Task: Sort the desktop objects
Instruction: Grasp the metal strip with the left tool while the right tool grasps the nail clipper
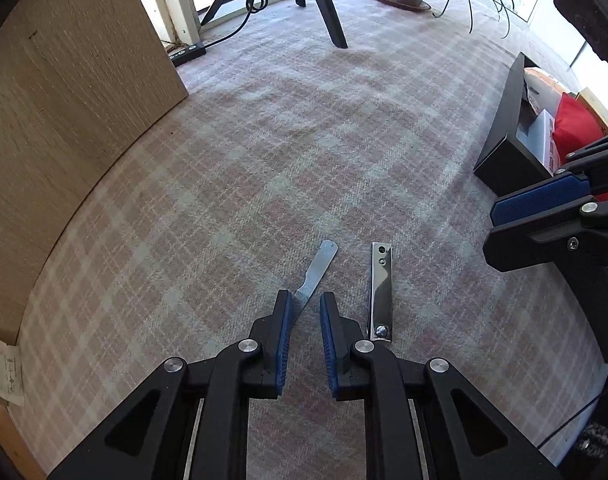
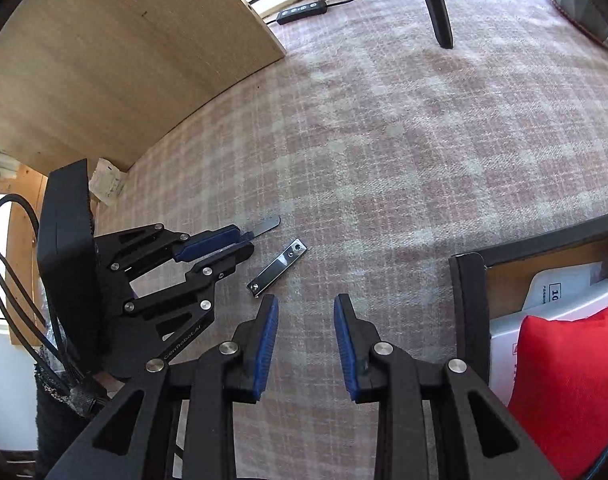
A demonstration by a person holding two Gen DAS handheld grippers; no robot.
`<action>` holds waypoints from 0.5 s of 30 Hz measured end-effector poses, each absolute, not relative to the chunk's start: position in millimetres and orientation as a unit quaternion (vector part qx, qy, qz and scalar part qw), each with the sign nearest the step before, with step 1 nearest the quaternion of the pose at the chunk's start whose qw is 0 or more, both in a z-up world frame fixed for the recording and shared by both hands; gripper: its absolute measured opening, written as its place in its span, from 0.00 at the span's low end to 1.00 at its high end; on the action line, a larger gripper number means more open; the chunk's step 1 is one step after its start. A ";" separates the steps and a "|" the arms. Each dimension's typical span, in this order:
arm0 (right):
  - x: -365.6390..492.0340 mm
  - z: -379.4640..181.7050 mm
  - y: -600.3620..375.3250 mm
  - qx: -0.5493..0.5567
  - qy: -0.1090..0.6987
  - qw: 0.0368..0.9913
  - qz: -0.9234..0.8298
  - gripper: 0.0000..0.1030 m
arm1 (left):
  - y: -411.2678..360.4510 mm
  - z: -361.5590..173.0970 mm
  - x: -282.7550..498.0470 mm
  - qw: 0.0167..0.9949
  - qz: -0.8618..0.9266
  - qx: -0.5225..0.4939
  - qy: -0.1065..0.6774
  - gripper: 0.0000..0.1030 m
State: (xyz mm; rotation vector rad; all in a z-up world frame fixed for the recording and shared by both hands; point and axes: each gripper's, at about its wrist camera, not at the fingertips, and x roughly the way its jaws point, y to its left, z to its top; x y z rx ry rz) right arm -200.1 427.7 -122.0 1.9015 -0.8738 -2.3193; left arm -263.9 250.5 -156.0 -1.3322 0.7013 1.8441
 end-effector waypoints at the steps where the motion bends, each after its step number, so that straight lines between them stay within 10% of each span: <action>1: -200.7 -122.1 428.5 0.609 -0.280 0.007 -0.742 0.25 | 252.6 -156.9 -263.5 0.371 0.720 -0.518 0.277 0.15; 15: -204.3 -120.5 431.4 0.608 -0.286 0.005 -0.741 0.25 | 236.9 -157.2 -284.1 0.333 0.739 -0.529 0.251 0.14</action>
